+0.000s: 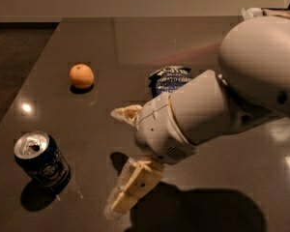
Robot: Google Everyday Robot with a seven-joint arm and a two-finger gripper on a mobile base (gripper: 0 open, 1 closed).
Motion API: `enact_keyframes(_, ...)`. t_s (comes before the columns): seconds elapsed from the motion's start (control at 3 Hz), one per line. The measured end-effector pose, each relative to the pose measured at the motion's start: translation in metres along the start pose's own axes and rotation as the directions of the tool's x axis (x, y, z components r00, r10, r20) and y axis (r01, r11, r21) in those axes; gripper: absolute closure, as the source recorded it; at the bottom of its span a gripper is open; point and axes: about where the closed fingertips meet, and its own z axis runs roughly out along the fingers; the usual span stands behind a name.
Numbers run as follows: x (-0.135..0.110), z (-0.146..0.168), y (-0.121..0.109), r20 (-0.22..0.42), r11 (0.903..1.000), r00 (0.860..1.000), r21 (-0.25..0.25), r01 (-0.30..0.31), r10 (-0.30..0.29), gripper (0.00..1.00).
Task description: Knock pepsi can over
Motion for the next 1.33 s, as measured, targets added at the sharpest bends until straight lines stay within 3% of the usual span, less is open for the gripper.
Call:
enact_keyframes(0.67, -0.04, 0.042, -0.002, 0.101, 0.9998, 0.995, 0.015, -0.012, 0.01, 0.0)
enact_keyframes(1.33, -0.069, 0.084, -0.005, 0.138, 0.9999, 0.99, -0.011, -0.003, 0.005, 0.0)
